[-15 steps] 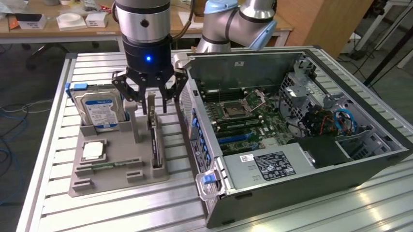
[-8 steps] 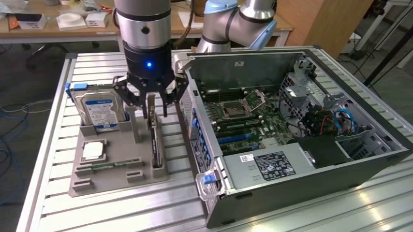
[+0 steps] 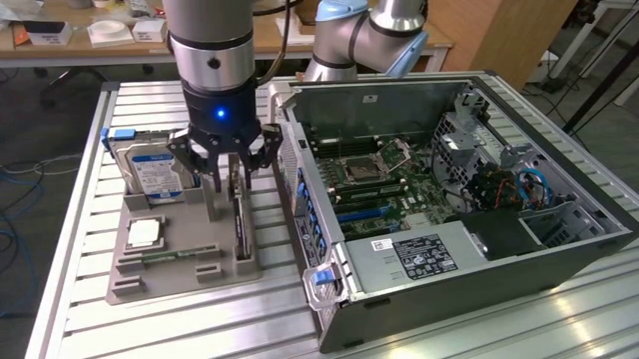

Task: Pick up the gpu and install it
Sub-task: 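Reach for the gpu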

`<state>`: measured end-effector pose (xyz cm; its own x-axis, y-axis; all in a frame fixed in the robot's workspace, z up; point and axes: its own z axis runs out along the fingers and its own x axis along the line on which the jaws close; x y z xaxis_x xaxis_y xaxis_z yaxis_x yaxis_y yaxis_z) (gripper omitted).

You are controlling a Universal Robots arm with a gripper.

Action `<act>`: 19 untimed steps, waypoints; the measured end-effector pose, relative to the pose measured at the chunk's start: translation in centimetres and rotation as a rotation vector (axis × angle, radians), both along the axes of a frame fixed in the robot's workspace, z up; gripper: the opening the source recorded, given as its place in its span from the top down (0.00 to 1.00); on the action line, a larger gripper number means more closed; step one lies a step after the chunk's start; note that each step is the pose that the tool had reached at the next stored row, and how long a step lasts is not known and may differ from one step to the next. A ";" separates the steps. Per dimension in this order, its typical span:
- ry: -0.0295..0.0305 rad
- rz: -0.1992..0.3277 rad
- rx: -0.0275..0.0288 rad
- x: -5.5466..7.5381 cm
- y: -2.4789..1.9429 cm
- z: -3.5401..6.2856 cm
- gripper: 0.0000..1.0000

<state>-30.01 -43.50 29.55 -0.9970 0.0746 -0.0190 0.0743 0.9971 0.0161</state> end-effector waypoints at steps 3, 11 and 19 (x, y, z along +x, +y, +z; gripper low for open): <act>0.0000 0.000 0.0000 0.0 -0.03 -0.54 0.53; 0.0001 0.000 0.0000 0.0 -0.03 -1.07 0.53; 0.0000 0.000 0.0001 -0.1 -0.02 -2.30 0.53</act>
